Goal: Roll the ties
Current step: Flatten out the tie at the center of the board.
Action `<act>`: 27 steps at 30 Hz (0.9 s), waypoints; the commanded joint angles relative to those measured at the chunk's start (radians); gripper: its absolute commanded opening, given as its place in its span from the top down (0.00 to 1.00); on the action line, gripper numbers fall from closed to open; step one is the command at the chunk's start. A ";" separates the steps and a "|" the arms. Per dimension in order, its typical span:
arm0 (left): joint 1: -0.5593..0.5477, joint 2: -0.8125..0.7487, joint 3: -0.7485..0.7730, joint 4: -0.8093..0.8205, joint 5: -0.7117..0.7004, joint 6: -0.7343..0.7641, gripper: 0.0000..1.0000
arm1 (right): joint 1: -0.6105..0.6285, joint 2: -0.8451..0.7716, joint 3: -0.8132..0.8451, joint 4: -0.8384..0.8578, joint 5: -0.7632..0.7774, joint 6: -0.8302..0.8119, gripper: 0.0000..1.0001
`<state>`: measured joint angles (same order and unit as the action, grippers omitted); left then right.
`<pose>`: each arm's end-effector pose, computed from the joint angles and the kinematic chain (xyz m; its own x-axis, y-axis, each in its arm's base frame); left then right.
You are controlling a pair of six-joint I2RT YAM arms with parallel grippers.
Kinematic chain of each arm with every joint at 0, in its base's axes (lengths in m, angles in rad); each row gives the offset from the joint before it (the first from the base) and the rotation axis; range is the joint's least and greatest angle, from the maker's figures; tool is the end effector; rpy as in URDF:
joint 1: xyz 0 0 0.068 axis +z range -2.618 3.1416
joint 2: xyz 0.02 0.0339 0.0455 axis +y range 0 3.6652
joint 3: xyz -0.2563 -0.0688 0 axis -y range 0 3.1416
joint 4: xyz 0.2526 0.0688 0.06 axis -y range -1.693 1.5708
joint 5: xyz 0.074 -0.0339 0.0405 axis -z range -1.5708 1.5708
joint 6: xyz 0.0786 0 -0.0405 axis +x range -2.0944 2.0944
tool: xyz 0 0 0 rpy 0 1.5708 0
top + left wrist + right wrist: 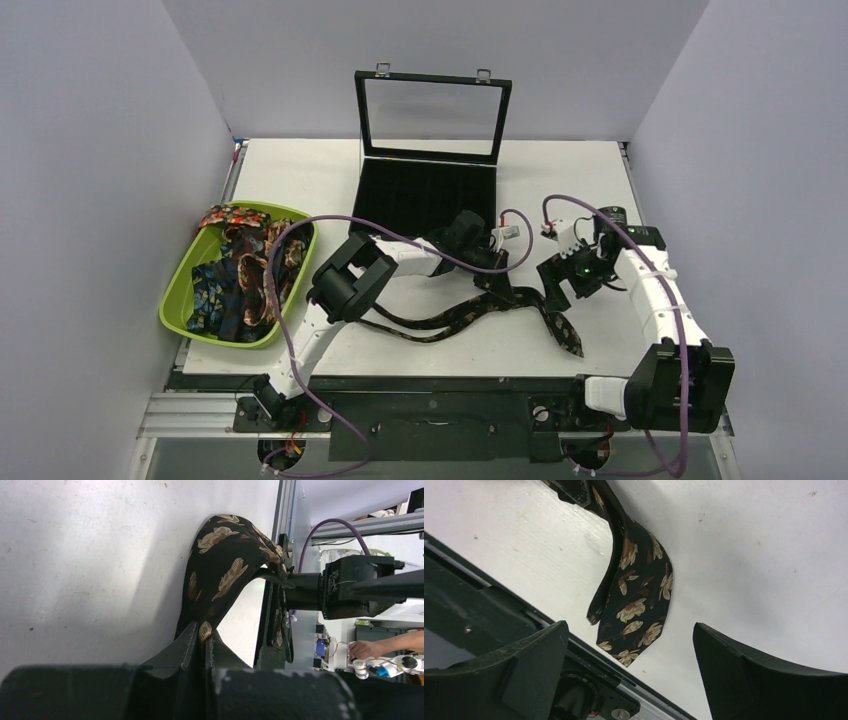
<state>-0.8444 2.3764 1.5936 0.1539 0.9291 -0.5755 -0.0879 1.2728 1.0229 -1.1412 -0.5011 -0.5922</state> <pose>0.3011 -0.4337 0.0842 -0.8055 0.4161 -0.4219 0.5237 0.1666 -0.8355 0.2323 0.0174 0.2135 -0.8084 -0.4202 -0.4121 -0.5542 0.7794 0.2924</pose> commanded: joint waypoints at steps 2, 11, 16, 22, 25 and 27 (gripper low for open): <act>0.007 0.016 -0.010 0.035 0.008 -0.059 1.00 | 0.104 -0.051 -0.060 0.189 0.142 0.085 0.10; 0.021 0.022 -0.019 0.073 0.016 -0.095 1.00 | 0.153 -0.012 -0.113 0.225 0.078 0.033 0.10; 0.024 0.028 -0.021 0.104 0.026 -0.124 1.00 | 0.181 0.055 -0.158 0.239 0.164 -0.022 0.15; 0.023 0.022 -0.035 0.118 0.023 -0.129 1.00 | 0.175 0.058 -0.209 0.249 0.227 -0.081 0.36; 0.025 0.014 -0.044 0.138 0.026 -0.127 1.00 | 0.143 0.064 -0.192 0.216 0.238 -0.090 0.50; 0.025 0.011 -0.052 0.165 0.030 -0.133 1.00 | 0.103 0.078 -0.164 0.167 0.223 -0.110 0.76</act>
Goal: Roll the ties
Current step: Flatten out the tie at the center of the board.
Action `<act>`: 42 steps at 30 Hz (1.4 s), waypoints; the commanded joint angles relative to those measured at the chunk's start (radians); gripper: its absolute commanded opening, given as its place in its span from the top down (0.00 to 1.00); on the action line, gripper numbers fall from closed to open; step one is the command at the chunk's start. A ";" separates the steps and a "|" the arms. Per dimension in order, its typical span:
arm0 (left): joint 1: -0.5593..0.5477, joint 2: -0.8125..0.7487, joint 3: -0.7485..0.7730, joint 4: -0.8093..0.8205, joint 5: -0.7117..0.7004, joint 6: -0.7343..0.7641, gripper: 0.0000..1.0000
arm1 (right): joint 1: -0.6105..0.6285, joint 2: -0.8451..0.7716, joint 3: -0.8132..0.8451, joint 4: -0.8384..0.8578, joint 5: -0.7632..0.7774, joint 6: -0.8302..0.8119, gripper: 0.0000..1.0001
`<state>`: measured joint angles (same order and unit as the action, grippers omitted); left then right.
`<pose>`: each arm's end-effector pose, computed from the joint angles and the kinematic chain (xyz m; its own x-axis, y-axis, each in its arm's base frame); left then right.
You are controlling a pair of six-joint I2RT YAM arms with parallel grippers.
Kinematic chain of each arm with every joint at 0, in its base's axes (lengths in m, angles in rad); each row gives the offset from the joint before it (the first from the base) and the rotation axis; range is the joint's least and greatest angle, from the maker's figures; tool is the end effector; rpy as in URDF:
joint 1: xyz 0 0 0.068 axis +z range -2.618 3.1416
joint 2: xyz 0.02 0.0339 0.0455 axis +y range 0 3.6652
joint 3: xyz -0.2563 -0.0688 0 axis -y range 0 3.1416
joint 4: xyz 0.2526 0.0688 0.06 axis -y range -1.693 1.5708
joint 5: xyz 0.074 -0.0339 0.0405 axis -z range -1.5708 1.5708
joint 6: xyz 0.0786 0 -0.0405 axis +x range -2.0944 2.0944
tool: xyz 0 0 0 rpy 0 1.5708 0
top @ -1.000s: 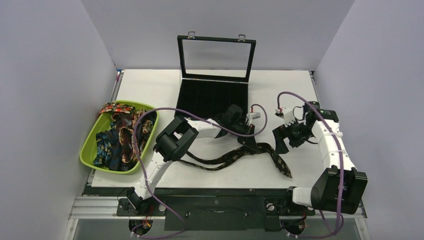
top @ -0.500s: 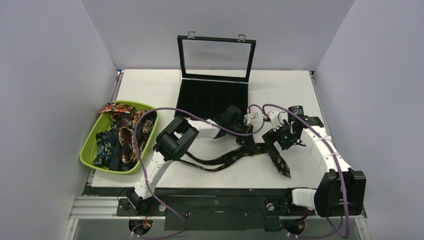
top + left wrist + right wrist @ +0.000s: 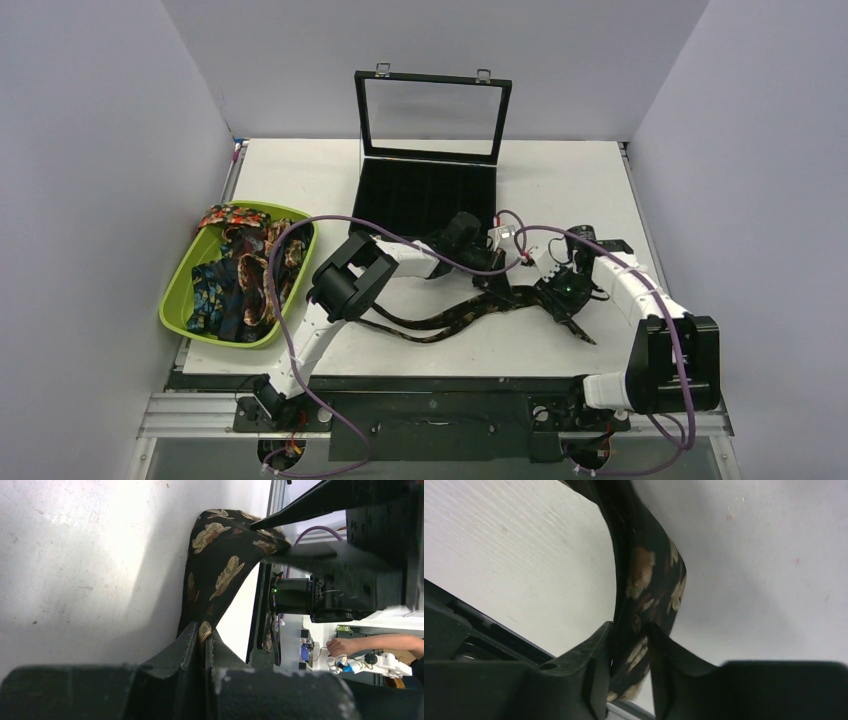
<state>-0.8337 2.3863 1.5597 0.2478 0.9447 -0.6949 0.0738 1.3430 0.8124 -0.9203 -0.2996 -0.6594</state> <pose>0.3039 -0.4296 0.0783 -0.8522 0.3805 -0.3592 0.4481 0.1761 -0.8765 0.2259 0.0400 0.1391 -0.7178 -0.6400 -0.2740 -0.6901 0.7062 0.1583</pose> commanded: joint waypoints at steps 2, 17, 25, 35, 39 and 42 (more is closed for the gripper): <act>0.015 0.001 -0.024 0.105 0.020 -0.034 1.00 | -0.127 0.027 0.075 -0.117 -0.015 -0.083 0.98; 0.095 -0.350 -0.140 -0.111 -0.124 0.316 0.24 | -0.305 0.288 0.278 -0.561 0.087 -0.431 1.00; 0.308 -0.694 -0.317 -0.633 -0.180 0.940 0.21 | -0.415 0.518 0.521 -0.601 0.334 -0.504 0.83; 0.455 -0.964 -0.529 -1.097 -0.440 1.706 0.21 | -0.381 0.483 0.729 -0.488 0.271 -0.361 0.37; 0.457 -0.963 -0.566 -1.105 -0.489 1.845 0.21 | -0.329 0.444 0.717 -0.498 0.188 -0.329 0.37; 0.455 -0.931 -0.579 -1.063 -0.504 1.861 0.22 | -0.259 0.427 0.646 -0.483 0.152 -0.280 0.37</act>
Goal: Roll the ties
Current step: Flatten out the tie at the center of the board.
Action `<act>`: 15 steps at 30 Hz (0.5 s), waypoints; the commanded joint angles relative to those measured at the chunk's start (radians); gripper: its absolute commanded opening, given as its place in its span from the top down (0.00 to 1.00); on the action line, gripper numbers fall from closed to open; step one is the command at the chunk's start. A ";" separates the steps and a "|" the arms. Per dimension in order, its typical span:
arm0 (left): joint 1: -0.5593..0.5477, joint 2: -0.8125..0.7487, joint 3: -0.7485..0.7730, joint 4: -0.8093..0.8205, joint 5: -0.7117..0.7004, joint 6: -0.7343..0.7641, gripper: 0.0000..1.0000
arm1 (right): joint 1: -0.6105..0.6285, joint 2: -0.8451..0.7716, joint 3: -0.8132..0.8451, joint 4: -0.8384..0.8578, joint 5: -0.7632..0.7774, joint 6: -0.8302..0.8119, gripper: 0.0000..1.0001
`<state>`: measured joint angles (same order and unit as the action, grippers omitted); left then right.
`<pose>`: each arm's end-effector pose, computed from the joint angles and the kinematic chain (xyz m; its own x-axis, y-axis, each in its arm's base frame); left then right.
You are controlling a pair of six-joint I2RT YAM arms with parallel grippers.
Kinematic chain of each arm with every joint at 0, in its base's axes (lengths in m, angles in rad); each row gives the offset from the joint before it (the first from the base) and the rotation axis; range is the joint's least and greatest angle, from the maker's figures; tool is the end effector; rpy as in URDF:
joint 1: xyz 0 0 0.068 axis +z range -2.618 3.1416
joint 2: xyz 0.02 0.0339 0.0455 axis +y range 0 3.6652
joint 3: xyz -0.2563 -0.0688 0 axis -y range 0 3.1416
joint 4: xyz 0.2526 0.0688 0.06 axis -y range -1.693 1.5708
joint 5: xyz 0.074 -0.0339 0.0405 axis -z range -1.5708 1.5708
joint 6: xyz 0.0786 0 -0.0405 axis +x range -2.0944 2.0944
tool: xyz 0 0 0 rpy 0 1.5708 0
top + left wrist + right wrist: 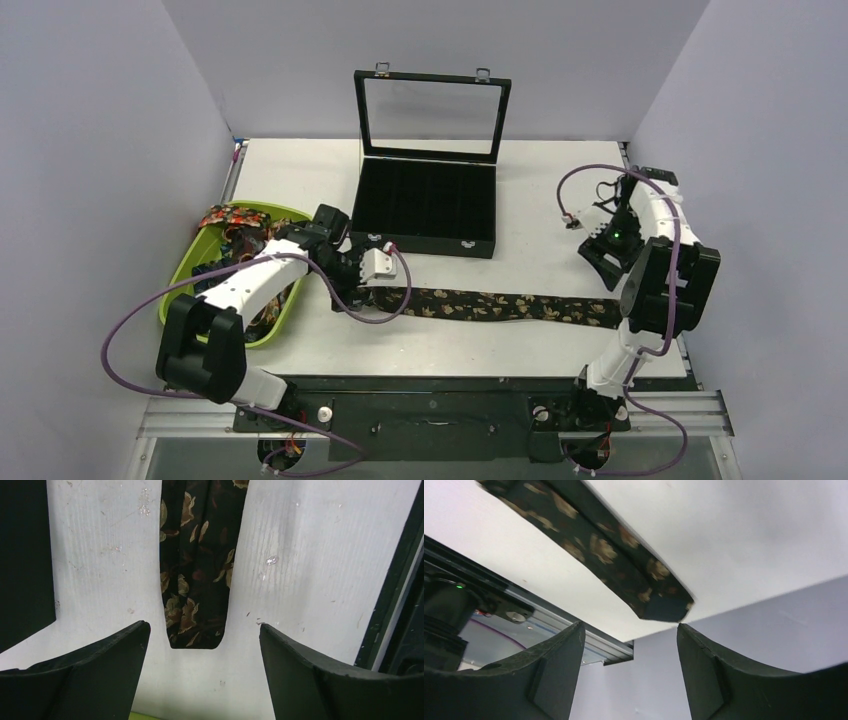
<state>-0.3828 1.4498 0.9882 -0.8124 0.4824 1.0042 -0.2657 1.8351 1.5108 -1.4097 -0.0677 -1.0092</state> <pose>0.2498 -0.1399 0.1718 -0.0908 0.8423 -0.5313 0.9936 0.1125 0.0086 0.3109 -0.0791 0.1869 -0.7377 -0.6744 0.0300 -0.6607 0.7304 0.1731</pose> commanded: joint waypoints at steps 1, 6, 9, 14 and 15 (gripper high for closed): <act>0.005 0.014 -0.013 0.014 -0.053 0.158 0.22 | 0.093 -0.068 -0.087 0.031 -0.091 0.080 0.37; -0.002 0.067 -0.007 0.122 -0.072 0.177 0.20 | 0.154 -0.073 -0.189 0.123 -0.105 0.148 0.37; -0.031 0.106 0.010 0.138 -0.059 0.194 0.16 | 0.159 -0.061 -0.231 0.163 -0.100 0.158 0.37; -0.132 0.202 0.032 0.227 -0.116 0.170 0.03 | 0.159 -0.035 -0.270 0.205 -0.048 0.151 0.39; -0.140 0.231 0.037 0.244 -0.127 0.158 0.03 | 0.158 -0.027 -0.278 0.209 -0.040 0.147 0.40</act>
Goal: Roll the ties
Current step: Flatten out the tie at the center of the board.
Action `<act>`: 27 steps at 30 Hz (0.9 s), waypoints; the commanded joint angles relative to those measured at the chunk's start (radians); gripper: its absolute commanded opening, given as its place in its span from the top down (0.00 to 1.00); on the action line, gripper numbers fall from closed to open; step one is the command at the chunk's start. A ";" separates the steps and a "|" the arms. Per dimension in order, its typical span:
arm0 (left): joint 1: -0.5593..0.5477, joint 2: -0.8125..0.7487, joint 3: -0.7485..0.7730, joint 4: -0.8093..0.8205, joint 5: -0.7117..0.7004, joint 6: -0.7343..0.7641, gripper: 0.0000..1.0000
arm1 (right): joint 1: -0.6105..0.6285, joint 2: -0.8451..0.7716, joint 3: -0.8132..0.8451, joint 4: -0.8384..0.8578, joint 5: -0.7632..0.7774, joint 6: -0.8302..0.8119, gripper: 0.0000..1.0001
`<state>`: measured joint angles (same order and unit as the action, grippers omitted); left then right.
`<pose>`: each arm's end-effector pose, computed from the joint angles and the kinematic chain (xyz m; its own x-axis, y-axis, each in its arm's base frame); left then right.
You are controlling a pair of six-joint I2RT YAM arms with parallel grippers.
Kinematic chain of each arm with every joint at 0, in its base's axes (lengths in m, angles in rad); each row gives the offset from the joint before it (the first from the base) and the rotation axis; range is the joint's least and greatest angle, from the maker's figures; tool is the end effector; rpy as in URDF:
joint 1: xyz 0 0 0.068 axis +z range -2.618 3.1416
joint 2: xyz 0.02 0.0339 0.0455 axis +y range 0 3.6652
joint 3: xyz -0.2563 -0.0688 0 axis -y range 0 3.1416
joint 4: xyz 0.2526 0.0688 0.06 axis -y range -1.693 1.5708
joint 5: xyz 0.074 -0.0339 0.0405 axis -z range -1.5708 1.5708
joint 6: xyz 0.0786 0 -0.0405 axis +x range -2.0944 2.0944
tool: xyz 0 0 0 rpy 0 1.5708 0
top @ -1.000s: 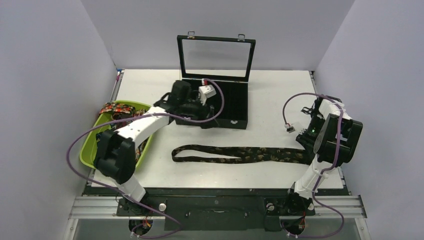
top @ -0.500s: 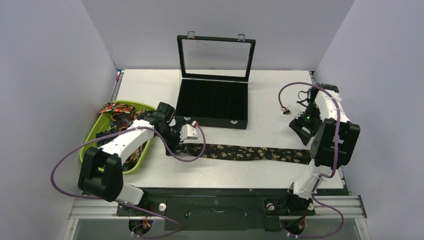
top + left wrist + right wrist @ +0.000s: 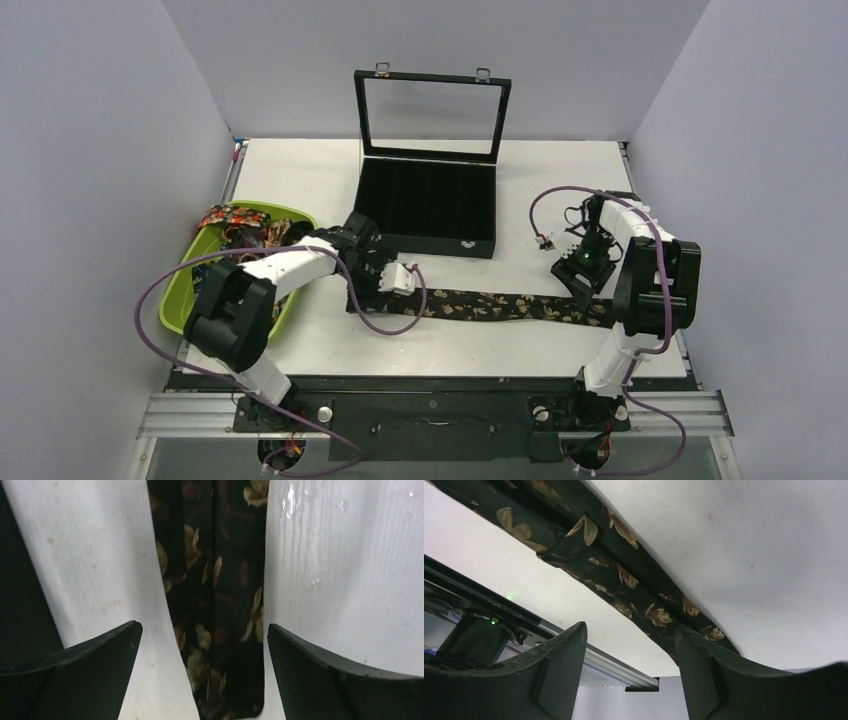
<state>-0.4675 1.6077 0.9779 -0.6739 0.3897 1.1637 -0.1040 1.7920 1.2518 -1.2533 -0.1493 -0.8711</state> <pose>0.2612 -0.1653 0.1278 0.1241 0.8889 -0.4410 0.9912 -0.0901 0.0973 0.2899 -0.0185 0.1371 -0.7282 -0.6846 0.0313 -0.6550 0.7086 0.2624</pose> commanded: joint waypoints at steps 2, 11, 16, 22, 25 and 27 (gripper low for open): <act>-0.069 0.112 0.074 0.116 -0.033 -0.026 0.03 | -0.004 0.025 -0.031 0.070 0.065 0.004 0.43; -0.089 0.225 0.178 0.034 -0.031 -0.212 0.49 | -0.007 0.074 -0.062 0.122 0.179 -0.043 0.60; -0.018 0.155 0.114 -0.073 0.044 -0.233 0.86 | -0.020 0.098 -0.059 0.141 0.235 -0.079 0.70; 0.003 0.054 0.023 -0.129 0.092 -0.253 0.71 | -0.003 0.080 -0.045 0.100 0.177 -0.116 0.76; 0.000 0.003 0.009 -0.047 0.090 -0.325 0.25 | 0.002 0.032 -0.030 0.083 0.111 -0.122 0.63; -0.015 -0.029 0.012 0.017 0.097 -0.364 0.14 | 0.000 -0.012 -0.013 0.065 0.061 -0.126 0.57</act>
<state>-0.4667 1.6596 0.9867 -0.7437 0.4458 0.8879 -0.1101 1.8881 1.1896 -1.1393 0.0025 -0.9680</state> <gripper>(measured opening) 0.761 0.374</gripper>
